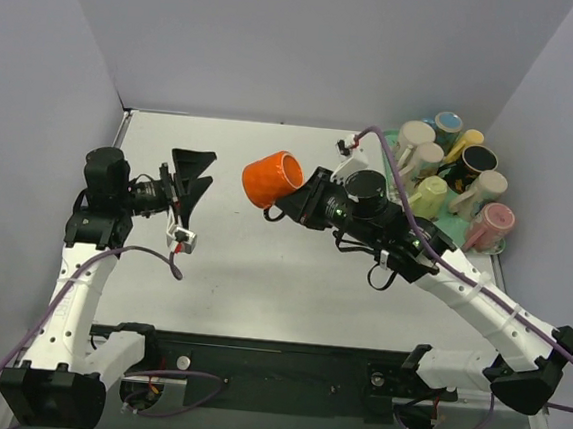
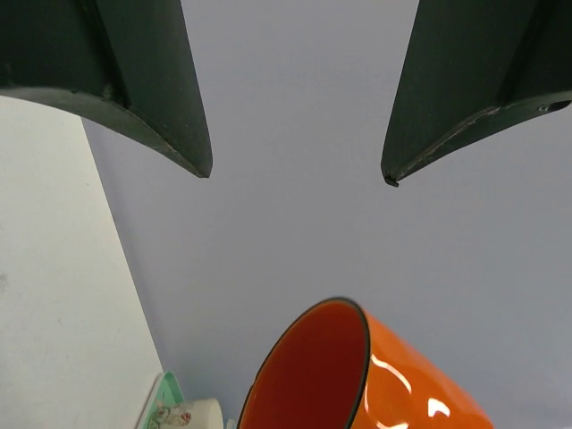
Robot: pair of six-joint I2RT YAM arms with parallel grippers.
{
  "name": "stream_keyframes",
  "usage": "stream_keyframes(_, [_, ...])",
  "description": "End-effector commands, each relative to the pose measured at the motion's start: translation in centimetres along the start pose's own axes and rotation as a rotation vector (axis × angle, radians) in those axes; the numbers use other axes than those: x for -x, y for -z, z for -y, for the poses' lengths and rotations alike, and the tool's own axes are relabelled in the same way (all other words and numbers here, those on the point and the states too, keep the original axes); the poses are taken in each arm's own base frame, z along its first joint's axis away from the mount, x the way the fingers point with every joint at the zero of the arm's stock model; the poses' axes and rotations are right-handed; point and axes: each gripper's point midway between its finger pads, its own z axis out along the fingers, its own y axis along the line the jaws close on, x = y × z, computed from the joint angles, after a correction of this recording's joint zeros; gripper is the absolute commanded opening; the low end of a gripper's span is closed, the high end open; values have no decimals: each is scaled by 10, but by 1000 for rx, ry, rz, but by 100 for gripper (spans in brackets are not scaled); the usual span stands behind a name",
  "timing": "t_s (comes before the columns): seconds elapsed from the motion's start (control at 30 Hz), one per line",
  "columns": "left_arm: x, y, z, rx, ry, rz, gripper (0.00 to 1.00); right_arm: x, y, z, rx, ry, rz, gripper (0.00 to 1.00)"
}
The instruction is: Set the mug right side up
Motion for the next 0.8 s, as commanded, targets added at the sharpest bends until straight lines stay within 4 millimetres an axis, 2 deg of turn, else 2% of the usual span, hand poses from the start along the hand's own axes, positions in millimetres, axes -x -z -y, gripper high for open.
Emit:
stream_keyframes(0.0, [44,6,-39,86,-529,149,86,51,16,-75,221,-10,183,0])
stream_keyframes(0.03, [48,7,-37,74,-514,160,85,47,8,-76,220,-9,165,0])
stream_keyframes(0.07, [49,7,-36,71,-526,162,84,56,11,-92,267,-18,189,0])
stream_keyframes(0.1, [51,7,-35,76,-528,170,84,53,2,-94,268,-17,179,0])
stream_keyframes(0.13, [52,7,-36,79,-536,169,84,59,6,-107,302,-20,191,0])
stream_keyframes(0.17, [51,7,-35,82,-540,169,84,56,-5,-108,295,-16,179,0])
stream_keyframes(0.23, [51,7,-35,86,-548,166,83,61,-9,-122,317,-16,174,0])
stream_keyframes(0.3, [50,7,-38,97,-559,159,80,62,-15,-126,319,-21,166,0])
stream_keyframes(0.47, [31,9,-59,144,-561,70,76,64,-20,-112,272,-20,176,0])
stream_keyframes(0.6, [15,16,-85,258,-480,-17,79,90,-9,-86,219,-53,248,0])
stream_keyframes(0.63, [15,19,-93,311,-450,-25,80,96,-8,-77,200,-58,269,0])
stream_keyframes(0.77, [24,24,-101,410,-426,-16,80,102,-3,-74,198,-61,287,0])
